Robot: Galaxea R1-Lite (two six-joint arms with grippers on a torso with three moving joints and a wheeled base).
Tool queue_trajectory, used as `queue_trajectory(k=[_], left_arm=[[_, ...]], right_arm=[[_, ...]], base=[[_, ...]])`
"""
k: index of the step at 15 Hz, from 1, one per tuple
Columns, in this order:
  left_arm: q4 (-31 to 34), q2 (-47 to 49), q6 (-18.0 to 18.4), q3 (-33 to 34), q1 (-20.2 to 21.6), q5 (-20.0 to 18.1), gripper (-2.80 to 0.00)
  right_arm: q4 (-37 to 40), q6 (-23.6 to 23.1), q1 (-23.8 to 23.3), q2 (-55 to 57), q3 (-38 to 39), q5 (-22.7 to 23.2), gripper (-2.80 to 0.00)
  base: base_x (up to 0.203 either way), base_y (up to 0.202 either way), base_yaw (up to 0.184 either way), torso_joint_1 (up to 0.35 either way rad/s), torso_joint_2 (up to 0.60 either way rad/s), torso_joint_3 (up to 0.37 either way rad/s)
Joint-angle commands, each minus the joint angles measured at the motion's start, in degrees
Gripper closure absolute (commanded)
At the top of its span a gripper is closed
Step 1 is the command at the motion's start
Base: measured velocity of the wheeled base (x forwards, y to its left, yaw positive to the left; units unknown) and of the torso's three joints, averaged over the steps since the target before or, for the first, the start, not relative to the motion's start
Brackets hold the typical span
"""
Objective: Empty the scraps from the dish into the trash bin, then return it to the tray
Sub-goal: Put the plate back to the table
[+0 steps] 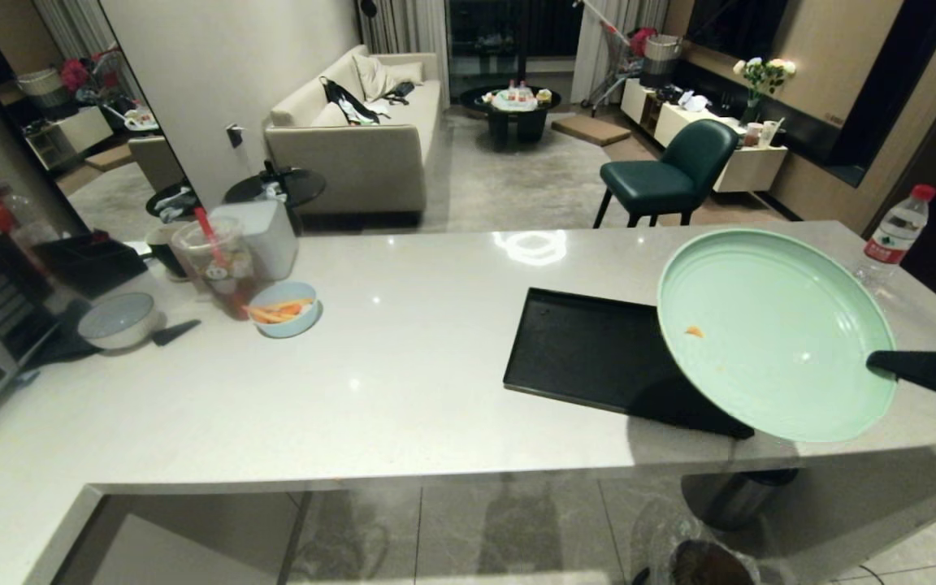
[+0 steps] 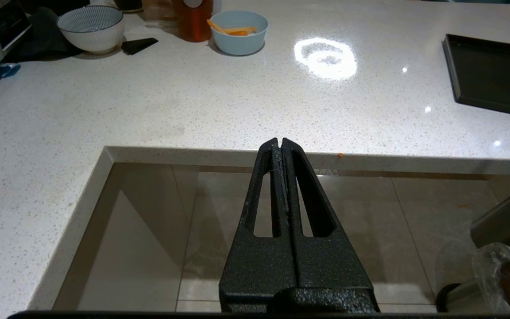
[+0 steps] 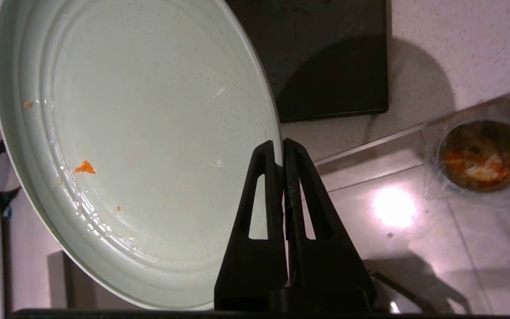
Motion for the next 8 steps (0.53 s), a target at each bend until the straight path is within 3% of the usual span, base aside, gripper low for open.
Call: queue_trajectory(k=[1,5,8], left_arm=[[0.0,0.1,0.0,0.0,-0.1,0.0,0.00],[0.0,0.1,0.0,0.0,0.0,0.0,0.00],[0.0,0.1,0.0,0.0,-0.1,0.0,0.00]], right_arm=[[0.1,2.4,0.1,3.8,-1.6,0.1,0.00],[0.0,7.9,0.2,7.4,-4.1,0.1,0.00],[-0.8,9.5,0.1,11.7,-4.5,-0.4,0.00]], base=[[0.000,0.000,0.000,0.000,0.00,0.000],[0.000,0.000,0.000,0.000,0.00,0.000],[0.000,0.000,0.000,0.000,0.00,0.000]])
